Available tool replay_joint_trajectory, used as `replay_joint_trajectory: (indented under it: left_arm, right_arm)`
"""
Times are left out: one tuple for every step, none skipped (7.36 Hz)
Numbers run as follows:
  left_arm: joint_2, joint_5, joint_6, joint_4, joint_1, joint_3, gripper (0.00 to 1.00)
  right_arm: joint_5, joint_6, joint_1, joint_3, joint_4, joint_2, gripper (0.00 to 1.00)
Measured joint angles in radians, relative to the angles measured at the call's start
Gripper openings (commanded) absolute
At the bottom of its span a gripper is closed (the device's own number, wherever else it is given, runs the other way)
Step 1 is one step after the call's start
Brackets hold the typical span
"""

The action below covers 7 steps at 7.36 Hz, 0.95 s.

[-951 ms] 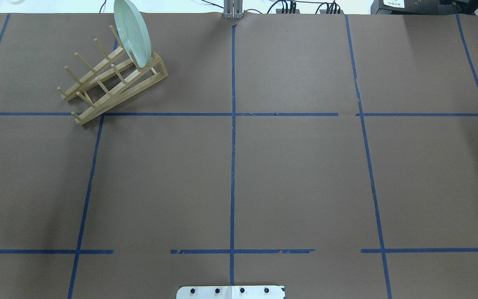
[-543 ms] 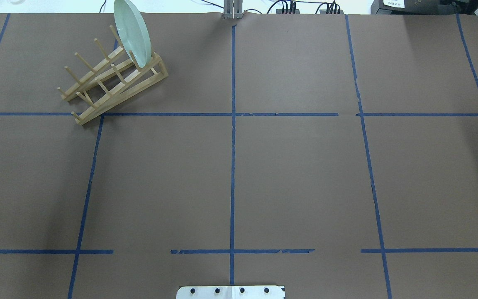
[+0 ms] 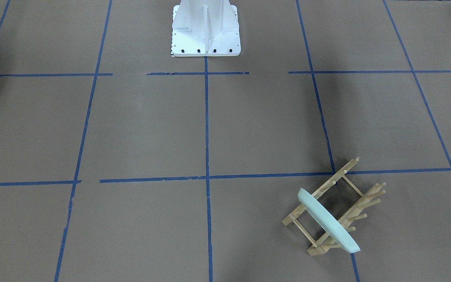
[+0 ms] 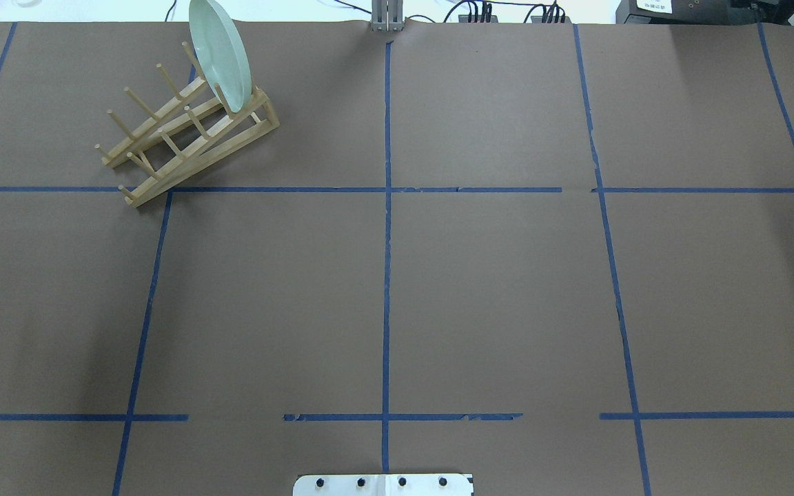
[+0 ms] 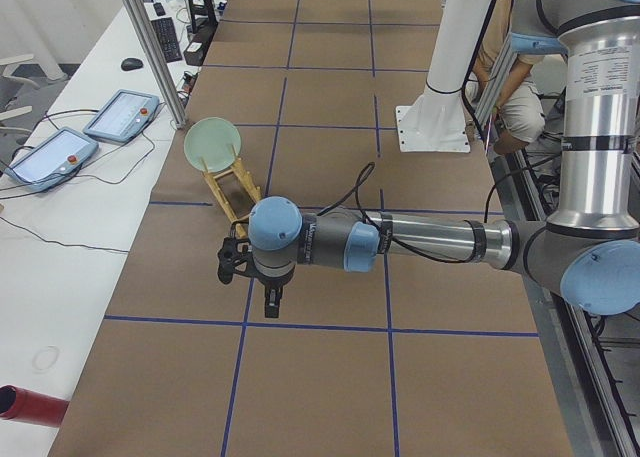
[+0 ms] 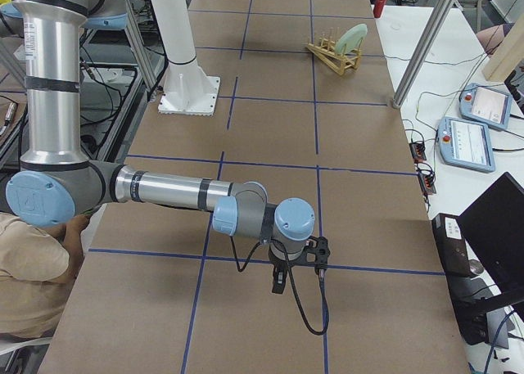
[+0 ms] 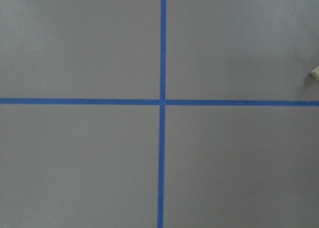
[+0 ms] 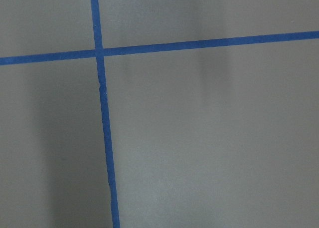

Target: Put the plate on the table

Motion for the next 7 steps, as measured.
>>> replay_joint_trajectory:
  left_arm:
    - [-0.025,-0.024,-0.219,-0.148,0.035,0.015,1.0]
    - [-0.084,-0.03,-0.472,-0.289,0.093,0.044,1.0]
    - [-0.165,-0.02,-0.686,-0.396,0.156,0.081,1.0]
    - [-0.256,0.026,-0.854,-0.464,0.233,0.115,1.0]
    - [-0.348,0.117,-0.992,-0.505,0.326,0.142,1.0]
    - [-0.436,0.224,-1.137,-0.568,0.408,0.18,1.0]
    - [-0.508,0.331,-1.291,-0.675,0.459,0.241,1.0]
  right_arm:
    - [0.0,0.0,0.0,0.0,0.0,0.0,1.0]
    - [0.0,0.0,0.0,0.0,0.0,0.0,1.0]
    - [0.0,0.0,0.0,0.0,0.0,0.0,1.0]
    - [0.0,0.0,0.0,0.0,0.0,0.0,1.0]
    - [0.0,0.0,0.0,0.0,0.0,0.0,1.0]
    - [0.0,0.0,0.0,0.0,0.0,0.0,1.0]
    - [0.0,0.0,0.0,0.0,0.0,0.0,1.0]
